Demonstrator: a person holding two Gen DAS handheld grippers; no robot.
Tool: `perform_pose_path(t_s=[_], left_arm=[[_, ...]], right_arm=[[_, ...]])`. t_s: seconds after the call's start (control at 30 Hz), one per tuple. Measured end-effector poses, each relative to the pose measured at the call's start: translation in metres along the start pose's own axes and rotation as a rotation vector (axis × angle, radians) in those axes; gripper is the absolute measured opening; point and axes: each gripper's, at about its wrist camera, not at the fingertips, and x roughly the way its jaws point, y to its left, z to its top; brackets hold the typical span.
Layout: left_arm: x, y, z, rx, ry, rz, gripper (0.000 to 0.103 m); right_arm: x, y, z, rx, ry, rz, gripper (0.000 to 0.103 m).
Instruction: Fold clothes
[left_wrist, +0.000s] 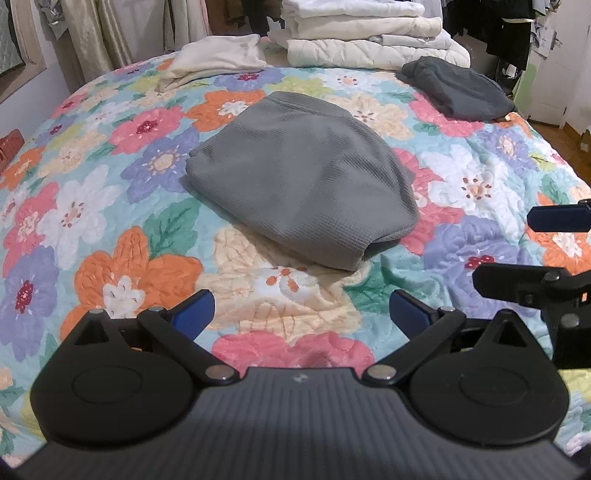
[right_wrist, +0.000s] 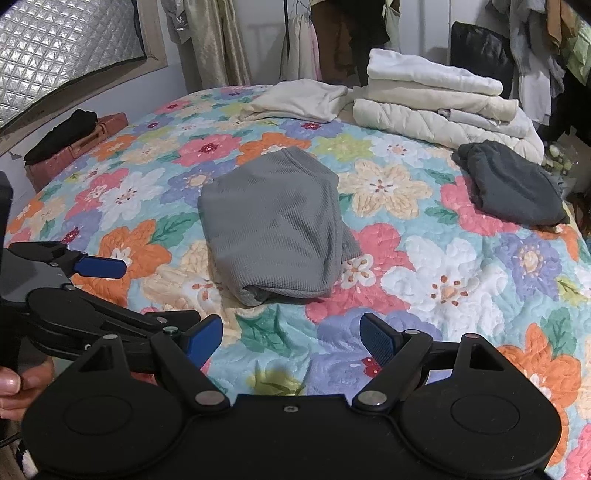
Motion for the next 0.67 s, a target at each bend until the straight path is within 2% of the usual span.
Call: perform_pose_path(t_s=[0.67], left_arm=[[0.0032,0.0036,-0.002,-0.017,0.024,-0.003,0.103]], right_arm=[[0.0062,0.0067,0.0019,-0.027,0.027,-0.002,0.085]])
